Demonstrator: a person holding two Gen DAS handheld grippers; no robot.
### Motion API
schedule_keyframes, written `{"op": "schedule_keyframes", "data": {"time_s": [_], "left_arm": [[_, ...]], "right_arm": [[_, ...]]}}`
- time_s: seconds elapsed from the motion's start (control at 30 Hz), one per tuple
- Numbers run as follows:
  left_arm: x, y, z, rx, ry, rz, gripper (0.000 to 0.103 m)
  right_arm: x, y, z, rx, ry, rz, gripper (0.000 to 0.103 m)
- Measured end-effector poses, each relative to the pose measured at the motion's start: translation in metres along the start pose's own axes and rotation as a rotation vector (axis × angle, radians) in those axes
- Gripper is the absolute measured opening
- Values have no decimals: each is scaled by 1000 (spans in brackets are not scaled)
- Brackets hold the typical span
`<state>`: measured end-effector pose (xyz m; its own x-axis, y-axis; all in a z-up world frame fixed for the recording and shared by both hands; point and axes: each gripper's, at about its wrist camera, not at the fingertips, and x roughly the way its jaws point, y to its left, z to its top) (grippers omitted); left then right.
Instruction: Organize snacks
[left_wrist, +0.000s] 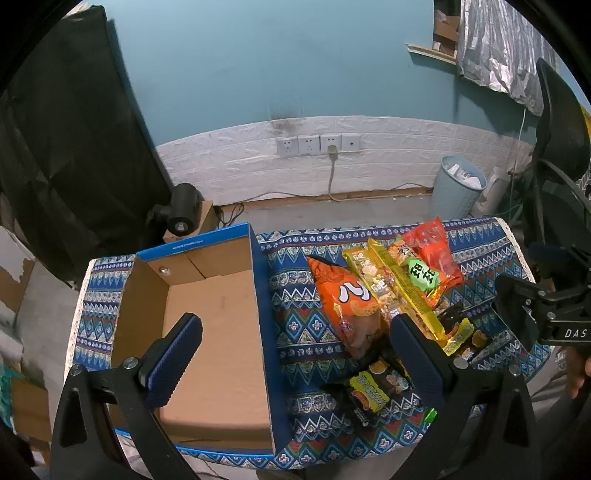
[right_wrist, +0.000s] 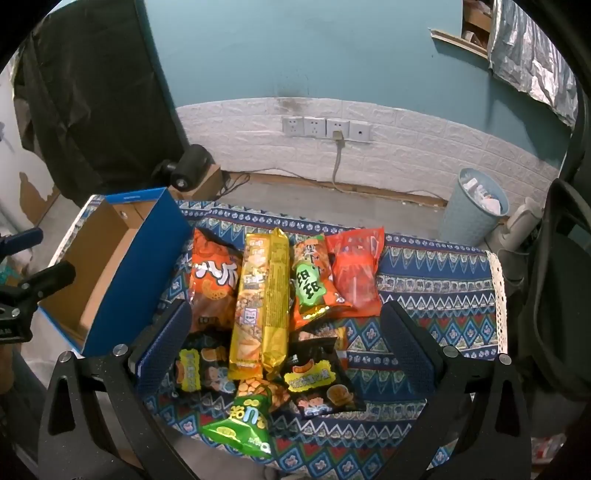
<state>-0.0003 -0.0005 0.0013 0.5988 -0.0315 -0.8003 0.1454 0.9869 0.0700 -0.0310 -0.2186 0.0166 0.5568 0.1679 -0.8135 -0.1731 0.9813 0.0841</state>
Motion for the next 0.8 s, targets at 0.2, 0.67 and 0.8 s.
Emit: {"op": "schedule_keyframes", "data": {"time_s": [0.2, 0.67, 0.8], "left_arm": [[1, 0, -1, -7, 9, -5, 103], [1, 0, -3, -7, 13, -3, 103], [2, 0, -3, -4, 13, 1, 103]], "right_arm": [[2, -2, -3, 2, 3, 0, 101], [3, -2, -5, 7, 10, 0, 101], [3, -2, -5, 6, 10, 1, 101]]}}
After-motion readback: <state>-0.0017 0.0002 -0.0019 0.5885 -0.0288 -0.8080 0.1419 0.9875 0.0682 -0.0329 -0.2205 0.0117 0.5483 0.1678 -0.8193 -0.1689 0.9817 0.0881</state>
